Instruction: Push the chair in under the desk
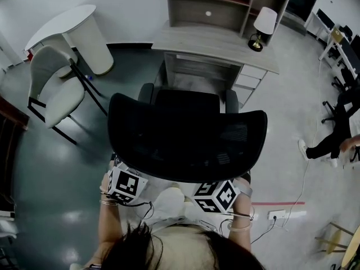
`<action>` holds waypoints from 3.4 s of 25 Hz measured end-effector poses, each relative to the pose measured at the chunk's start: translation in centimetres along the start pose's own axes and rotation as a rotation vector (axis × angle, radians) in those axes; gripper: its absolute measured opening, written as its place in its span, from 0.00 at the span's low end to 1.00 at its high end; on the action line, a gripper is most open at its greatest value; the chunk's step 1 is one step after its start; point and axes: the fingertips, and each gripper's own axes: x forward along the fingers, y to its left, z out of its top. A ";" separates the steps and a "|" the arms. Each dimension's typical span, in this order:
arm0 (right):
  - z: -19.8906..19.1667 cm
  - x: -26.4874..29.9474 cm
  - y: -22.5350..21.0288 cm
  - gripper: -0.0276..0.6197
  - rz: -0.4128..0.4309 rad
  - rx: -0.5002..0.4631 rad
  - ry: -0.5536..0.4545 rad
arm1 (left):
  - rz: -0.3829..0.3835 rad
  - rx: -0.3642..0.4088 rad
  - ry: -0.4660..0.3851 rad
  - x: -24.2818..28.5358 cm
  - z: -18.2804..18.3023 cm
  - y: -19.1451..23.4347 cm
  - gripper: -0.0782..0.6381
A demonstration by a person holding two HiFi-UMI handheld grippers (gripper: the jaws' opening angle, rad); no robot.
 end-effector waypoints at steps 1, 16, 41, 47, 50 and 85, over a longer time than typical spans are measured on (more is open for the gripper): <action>0.1 0.2 0.0 0.35 -0.002 0.003 0.003 | -0.003 0.000 -0.001 0.2 0.0 0.2 0.41; 2.4 3.3 -0.7 0.36 -0.041 0.045 0.027 | -0.033 0.020 -0.045 3.0 -0.3 3.8 0.41; 6.4 8.5 -2.8 0.36 -0.066 0.076 0.052 | -0.061 0.027 -0.090 8.1 -0.2 9.0 0.41; 7.3 9.8 -3.6 0.36 -0.054 0.073 0.055 | -0.063 0.020 -0.085 9.3 0.0 10.1 0.41; 7.5 10.2 -4.0 0.36 -0.052 0.076 0.046 | -0.062 0.016 -0.084 9.8 0.1 10.4 0.41; 9.3 16.5 -9.0 0.36 -0.044 0.039 0.009 | -0.018 -0.003 -0.079 16.2 2.0 13.5 0.41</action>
